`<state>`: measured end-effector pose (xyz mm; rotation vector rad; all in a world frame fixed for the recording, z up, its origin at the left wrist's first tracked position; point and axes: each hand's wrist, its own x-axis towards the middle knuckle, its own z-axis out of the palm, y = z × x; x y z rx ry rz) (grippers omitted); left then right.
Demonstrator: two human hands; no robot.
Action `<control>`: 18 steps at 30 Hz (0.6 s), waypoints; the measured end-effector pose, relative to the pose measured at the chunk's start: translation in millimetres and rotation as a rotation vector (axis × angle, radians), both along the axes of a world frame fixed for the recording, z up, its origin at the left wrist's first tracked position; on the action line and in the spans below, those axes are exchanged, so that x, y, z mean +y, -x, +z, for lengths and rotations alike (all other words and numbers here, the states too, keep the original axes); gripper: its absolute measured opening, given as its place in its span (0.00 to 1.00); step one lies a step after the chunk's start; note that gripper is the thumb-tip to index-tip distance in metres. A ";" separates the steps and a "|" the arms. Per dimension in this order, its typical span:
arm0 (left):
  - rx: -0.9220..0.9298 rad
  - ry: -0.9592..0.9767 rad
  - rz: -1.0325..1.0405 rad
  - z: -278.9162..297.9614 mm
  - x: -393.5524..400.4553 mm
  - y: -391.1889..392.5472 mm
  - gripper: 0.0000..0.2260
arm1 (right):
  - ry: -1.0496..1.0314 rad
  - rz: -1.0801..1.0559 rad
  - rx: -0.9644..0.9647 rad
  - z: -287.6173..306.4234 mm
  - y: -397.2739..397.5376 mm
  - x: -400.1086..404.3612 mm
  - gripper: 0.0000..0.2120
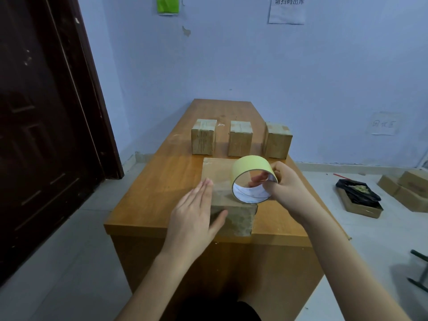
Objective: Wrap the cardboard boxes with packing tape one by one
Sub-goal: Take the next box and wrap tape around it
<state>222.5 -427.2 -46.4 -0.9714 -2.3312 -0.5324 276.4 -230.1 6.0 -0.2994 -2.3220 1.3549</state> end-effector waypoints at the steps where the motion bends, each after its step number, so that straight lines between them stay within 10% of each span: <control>1: 0.007 0.004 -0.002 0.4 -0.5 0.1 0.30 | -0.048 -0.056 0.008 -1.8 0.1 -1.0 0.08; 18: 0.091 0.064 -0.028 3.1 -1.6 6.6 0.25 | 0.215 -0.064 -0.101 -11.4 -7.9 5.9 0.07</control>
